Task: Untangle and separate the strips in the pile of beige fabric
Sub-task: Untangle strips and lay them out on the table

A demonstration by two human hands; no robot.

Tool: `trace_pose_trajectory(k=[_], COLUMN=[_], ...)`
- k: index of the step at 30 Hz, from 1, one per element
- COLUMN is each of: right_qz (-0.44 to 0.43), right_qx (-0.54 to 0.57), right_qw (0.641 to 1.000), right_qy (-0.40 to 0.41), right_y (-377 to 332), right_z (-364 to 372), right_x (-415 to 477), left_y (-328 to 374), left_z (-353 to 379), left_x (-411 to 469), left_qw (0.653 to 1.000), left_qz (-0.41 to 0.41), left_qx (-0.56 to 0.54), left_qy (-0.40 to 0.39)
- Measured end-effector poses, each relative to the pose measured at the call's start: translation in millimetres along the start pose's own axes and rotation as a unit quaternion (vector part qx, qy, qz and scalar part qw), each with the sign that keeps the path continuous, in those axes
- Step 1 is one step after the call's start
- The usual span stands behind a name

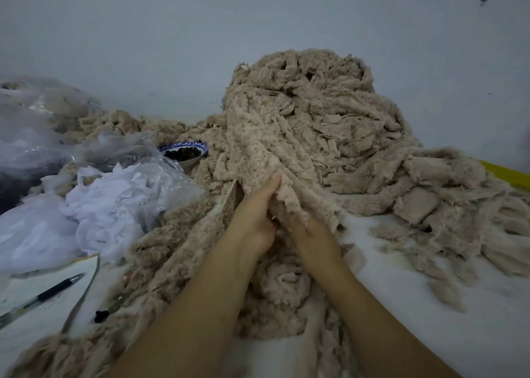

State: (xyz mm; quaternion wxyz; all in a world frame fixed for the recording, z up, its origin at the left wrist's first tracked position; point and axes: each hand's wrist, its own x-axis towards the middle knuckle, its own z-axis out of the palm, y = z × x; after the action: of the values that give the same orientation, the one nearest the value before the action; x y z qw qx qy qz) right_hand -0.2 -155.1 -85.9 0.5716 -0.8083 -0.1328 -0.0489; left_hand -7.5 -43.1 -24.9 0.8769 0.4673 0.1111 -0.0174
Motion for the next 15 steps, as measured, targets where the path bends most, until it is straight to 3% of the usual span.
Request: trace_pose_trajectory(k=[2, 4, 6, 9, 11, 15], right_qz=[0.034, 0.044, 0.092, 0.166, 0.179, 0.186], right_qx=[0.038, 0.062, 0.118, 0.239, 0.293, 0.385], right_qw=[0.998, 0.997, 0.985, 0.939, 0.924, 0.898], right_qy=[0.022, 0.023, 0.085, 0.181, 0.171, 0.105], right_y=[-1, -2, 0, 3, 2, -5], right_z=[-4, -8, -12, -26, -30, -18], right_x=[-1, -5, -1, 10, 14, 13], left_y=[10, 21, 37, 65, 70, 35], left_z=[-3, -12, -30, -67, -77, -56], left_x=[6, 15, 26, 37, 36, 28], left_qw=[0.995, 0.988, 0.974, 0.957, 0.963, 0.998], left_qz=[-0.067, -0.08, -0.052, 0.017, 0.051, 0.042], left_qx=[-0.076, -0.128, -0.216, -0.282, -0.254, -0.04], left_qy=[0.004, 0.023, 0.04, 0.062, 0.072, 0.03])
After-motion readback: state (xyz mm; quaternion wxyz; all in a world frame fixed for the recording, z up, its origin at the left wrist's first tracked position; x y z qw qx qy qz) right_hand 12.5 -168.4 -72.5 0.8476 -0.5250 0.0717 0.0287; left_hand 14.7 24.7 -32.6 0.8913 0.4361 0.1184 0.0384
